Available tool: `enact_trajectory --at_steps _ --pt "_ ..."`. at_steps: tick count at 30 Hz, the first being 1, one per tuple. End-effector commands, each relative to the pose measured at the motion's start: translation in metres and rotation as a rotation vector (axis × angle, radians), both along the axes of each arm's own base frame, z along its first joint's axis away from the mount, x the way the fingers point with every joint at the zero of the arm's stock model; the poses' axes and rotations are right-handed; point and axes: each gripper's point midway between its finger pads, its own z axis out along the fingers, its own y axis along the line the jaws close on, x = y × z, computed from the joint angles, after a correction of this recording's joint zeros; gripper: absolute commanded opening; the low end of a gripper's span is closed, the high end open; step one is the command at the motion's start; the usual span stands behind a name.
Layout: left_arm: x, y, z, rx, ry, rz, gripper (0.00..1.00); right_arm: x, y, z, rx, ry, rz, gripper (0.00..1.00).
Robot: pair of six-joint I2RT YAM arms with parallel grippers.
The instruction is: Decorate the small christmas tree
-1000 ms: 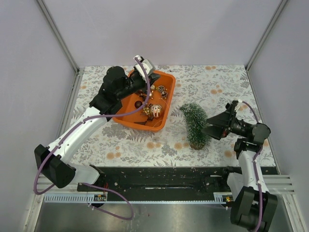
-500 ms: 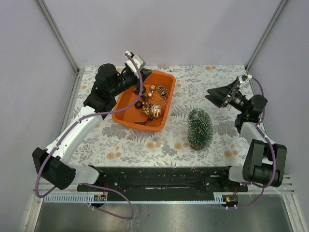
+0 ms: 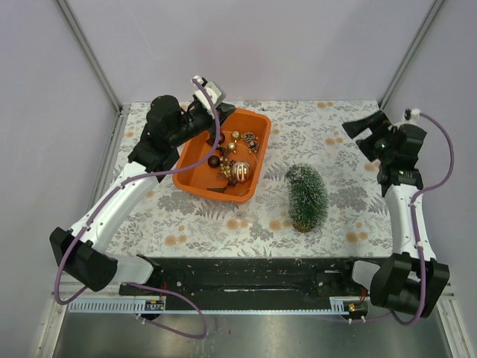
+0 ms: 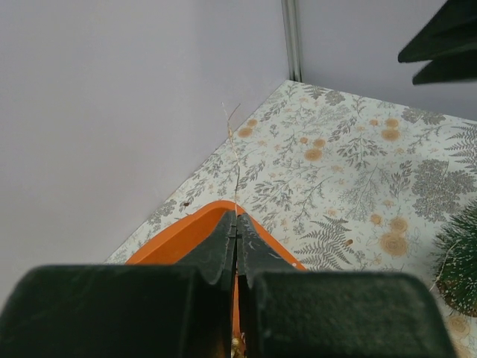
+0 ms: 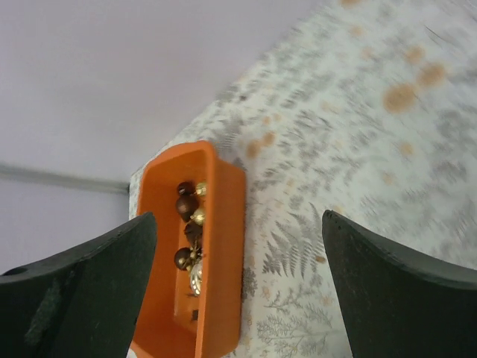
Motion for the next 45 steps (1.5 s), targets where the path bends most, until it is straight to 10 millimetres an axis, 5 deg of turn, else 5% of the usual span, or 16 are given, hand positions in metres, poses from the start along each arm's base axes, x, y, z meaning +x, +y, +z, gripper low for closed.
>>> enact_trajectory --at_steps 1,6,12,16,20,26,35,45 --pt "0.007 -0.001 0.021 -0.009 -0.063 0.005 0.0 -0.013 -0.028 -0.041 0.291 0.065 -0.104 1.0" --pt "0.015 -0.003 0.018 0.011 -0.073 0.009 0.0 -0.028 -0.029 -0.024 0.079 0.005 -0.089 0.99" --pt "0.029 -0.021 0.013 0.002 -0.026 -0.031 0.0 -0.036 -0.035 0.03 -0.007 -0.097 -0.122 1.0" --pt "0.031 -0.047 0.019 -0.025 -0.011 -0.142 0.0 -0.022 -0.018 0.066 -0.037 -0.241 -0.015 0.91" --pt "0.022 -0.083 0.025 -0.045 0.003 -0.295 0.02 -0.004 0.03 0.087 -0.096 -0.299 0.229 0.83" --pt "0.008 -0.13 0.04 -0.076 0.018 -0.509 0.01 -0.006 0.116 0.088 -0.21 -0.371 0.552 0.83" --pt "-0.001 -0.168 0.038 -0.13 0.089 -0.679 0.0 -0.003 0.154 0.085 -0.263 -0.519 0.738 0.88" --pt "-0.016 -0.176 0.038 -0.143 0.119 -0.741 0.0 -0.005 0.185 0.073 -0.355 -0.605 0.761 0.82"
